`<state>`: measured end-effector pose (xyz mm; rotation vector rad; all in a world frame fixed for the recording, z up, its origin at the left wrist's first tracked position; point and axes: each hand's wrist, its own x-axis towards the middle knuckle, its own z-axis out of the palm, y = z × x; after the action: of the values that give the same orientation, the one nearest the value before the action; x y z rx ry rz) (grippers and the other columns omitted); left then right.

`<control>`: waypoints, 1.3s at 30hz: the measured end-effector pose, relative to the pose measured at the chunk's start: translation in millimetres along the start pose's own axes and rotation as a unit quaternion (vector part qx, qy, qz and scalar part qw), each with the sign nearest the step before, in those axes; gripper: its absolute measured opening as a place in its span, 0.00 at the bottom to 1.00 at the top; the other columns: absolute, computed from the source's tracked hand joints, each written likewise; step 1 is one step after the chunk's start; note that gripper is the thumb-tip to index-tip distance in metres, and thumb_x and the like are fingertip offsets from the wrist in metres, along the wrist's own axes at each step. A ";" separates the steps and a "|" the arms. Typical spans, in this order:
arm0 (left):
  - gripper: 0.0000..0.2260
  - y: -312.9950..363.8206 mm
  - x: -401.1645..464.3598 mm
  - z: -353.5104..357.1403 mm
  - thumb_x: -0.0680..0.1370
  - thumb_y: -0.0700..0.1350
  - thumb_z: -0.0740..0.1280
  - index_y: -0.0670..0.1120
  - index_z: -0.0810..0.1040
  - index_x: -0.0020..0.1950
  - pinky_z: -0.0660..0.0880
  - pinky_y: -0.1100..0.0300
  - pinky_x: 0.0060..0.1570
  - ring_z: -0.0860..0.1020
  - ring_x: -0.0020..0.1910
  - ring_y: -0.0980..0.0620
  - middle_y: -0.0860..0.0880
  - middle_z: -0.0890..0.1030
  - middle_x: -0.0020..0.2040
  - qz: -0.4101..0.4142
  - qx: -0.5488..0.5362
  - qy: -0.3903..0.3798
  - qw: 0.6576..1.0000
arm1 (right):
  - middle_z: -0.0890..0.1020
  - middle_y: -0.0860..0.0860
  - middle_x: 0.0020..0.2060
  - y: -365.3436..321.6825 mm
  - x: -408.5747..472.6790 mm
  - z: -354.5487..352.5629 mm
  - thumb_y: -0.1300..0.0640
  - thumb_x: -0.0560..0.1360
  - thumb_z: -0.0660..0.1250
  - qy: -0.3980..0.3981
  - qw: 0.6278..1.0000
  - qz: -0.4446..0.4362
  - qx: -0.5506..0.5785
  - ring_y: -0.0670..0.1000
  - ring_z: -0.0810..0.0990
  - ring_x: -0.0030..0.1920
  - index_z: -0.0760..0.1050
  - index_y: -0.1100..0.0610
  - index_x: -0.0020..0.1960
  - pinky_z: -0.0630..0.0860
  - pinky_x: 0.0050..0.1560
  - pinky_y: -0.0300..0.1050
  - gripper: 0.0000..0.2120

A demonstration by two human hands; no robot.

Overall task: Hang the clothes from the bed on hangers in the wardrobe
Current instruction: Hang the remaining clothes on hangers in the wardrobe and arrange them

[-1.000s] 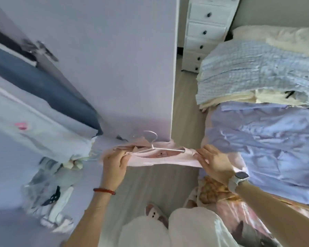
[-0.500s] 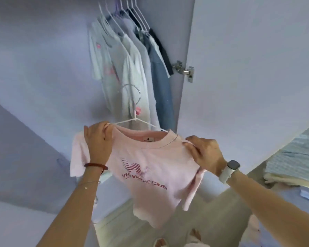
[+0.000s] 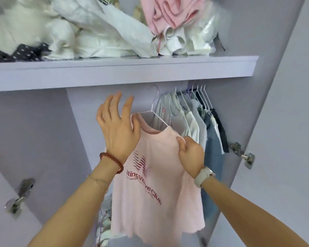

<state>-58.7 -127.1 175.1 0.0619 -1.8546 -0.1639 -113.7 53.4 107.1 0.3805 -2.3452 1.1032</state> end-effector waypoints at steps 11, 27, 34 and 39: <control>0.28 -13.9 62.7 73.8 0.78 0.50 0.57 0.47 0.53 0.76 0.47 0.40 0.71 0.51 0.73 0.35 0.37 0.55 0.74 0.059 0.192 -0.047 0.978 | 0.80 0.64 0.43 -3.9 130.1 51.7 0.54 0.80 0.53 0.034 0.994 0.104 0.026 0.64 0.78 0.45 0.74 0.66 0.49 0.65 0.38 0.46 0.17; 0.32 -11.0 61.9 70.4 0.73 0.47 0.62 0.47 0.55 0.75 0.47 0.40 0.70 0.51 0.73 0.35 0.37 0.55 0.75 0.045 0.185 -0.074 0.979 | 0.68 0.59 0.66 33.0 106.4 52.3 0.60 0.77 0.56 -0.044 0.998 0.039 -0.005 0.60 0.68 0.63 0.61 0.58 0.72 0.69 0.59 0.53 0.23; 0.27 30.7 -39.7 70.6 0.73 0.45 0.59 0.46 0.62 0.73 0.52 0.35 0.67 0.54 0.72 0.37 0.39 0.61 0.73 -0.007 0.017 -0.171 0.985 | 0.76 0.61 0.59 77.5 0.6 -23.7 0.52 0.74 0.51 -0.006 0.993 -0.028 -0.113 0.64 0.74 0.59 0.73 0.64 0.62 0.72 0.55 0.60 0.24; 0.25 106.1 -145.5 78.0 0.73 0.45 0.61 0.43 0.68 0.70 0.63 0.34 0.61 0.64 0.69 0.34 0.37 0.67 0.69 0.043 -0.099 -0.378 0.919 | 0.74 0.60 0.63 130.1 -110.4 -88.0 0.48 0.74 0.47 -0.027 0.975 0.135 -0.172 0.63 0.69 0.64 0.70 0.62 0.66 0.67 0.61 0.60 0.28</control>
<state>-87.3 2.6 30.6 -0.2595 -2.5962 -0.3489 -52.0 207.3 10.2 -0.0369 -2.6308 0.7818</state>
